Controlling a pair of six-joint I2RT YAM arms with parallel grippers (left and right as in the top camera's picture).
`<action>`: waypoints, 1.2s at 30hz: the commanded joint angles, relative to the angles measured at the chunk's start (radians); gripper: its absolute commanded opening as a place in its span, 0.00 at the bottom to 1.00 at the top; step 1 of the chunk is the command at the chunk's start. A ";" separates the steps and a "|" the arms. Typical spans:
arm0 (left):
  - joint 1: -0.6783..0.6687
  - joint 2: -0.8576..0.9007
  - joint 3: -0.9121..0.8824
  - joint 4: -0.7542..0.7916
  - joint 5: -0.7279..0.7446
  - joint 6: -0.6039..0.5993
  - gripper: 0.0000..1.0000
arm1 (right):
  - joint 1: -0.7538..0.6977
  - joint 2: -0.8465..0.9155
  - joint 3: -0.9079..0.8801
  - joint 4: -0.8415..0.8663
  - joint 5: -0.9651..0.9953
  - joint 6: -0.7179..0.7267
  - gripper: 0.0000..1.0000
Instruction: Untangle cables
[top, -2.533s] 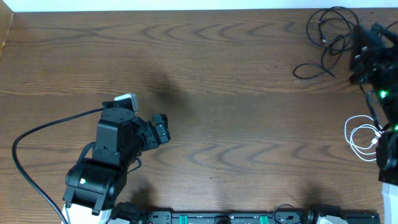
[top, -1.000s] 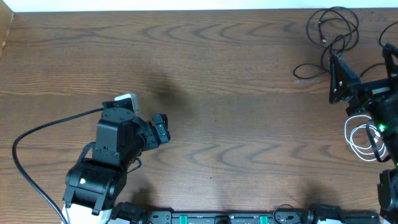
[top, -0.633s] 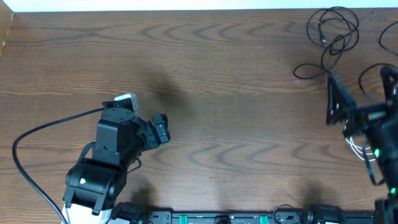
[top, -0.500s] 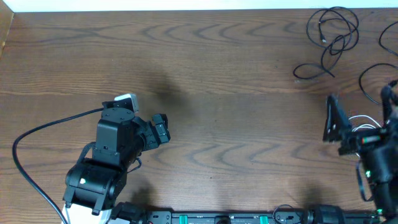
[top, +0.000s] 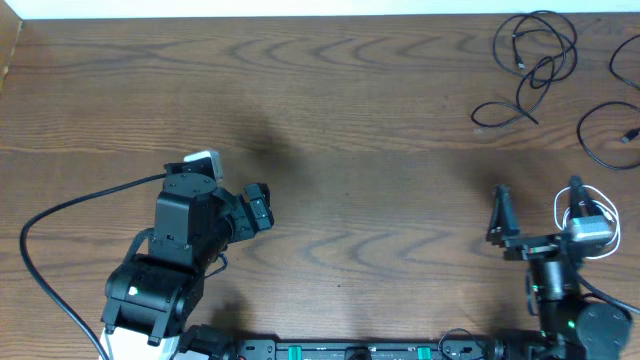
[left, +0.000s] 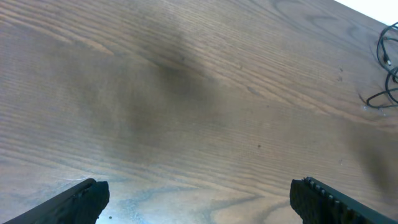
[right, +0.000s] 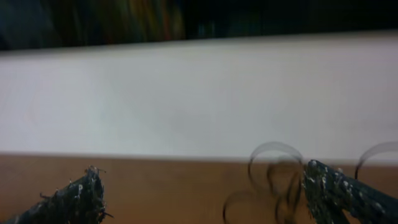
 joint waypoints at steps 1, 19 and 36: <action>0.004 -0.001 0.005 -0.002 -0.013 0.009 0.98 | 0.007 -0.058 -0.087 0.005 0.008 -0.005 0.99; 0.004 -0.001 0.005 -0.002 -0.013 0.009 0.98 | 0.039 -0.092 -0.203 -0.108 0.102 -0.009 0.99; 0.004 -0.001 0.005 -0.002 -0.013 0.009 0.98 | 0.033 -0.092 -0.249 -0.077 0.122 -0.043 0.99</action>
